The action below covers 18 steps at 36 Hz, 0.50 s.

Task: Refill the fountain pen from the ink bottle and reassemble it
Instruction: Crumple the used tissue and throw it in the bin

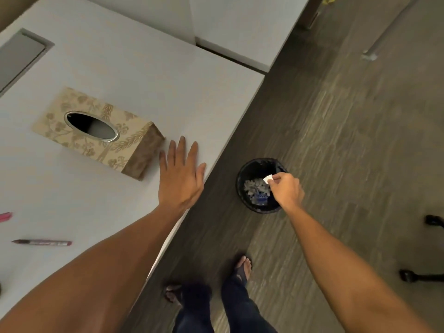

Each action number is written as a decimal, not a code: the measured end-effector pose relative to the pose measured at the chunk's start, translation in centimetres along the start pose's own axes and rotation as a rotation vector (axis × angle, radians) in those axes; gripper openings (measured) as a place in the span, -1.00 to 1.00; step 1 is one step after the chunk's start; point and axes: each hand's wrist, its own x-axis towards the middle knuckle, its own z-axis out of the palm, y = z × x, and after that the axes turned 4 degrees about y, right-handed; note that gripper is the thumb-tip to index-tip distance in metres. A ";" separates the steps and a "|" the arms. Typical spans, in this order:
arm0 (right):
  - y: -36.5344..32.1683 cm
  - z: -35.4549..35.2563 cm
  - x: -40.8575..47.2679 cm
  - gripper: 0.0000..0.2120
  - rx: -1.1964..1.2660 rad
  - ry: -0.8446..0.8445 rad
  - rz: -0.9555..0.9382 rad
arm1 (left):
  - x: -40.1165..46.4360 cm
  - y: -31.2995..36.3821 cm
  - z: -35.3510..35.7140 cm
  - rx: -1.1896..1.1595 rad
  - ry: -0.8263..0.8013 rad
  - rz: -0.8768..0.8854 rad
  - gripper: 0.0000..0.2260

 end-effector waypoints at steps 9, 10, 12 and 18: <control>-0.3 1.7 4.0 -0.75 -0.038 -0.017 0.107 | 0.2 -0.1 0.1 0.004 -0.013 -0.004 -0.46; -0.3 1.6 4.2 -0.75 -0.037 -0.024 0.128 | 0.2 -0.1 0.2 0.004 -0.015 -0.001 -0.46; -0.2 1.8 4.9 -0.74 -0.032 -0.031 0.150 | 0.5 -0.3 0.2 0.010 -0.025 0.008 -0.45; 0.4 2.4 6.6 -0.60 0.006 -0.058 0.180 | 2.3 -0.5 0.0 -0.032 0.004 0.032 -0.47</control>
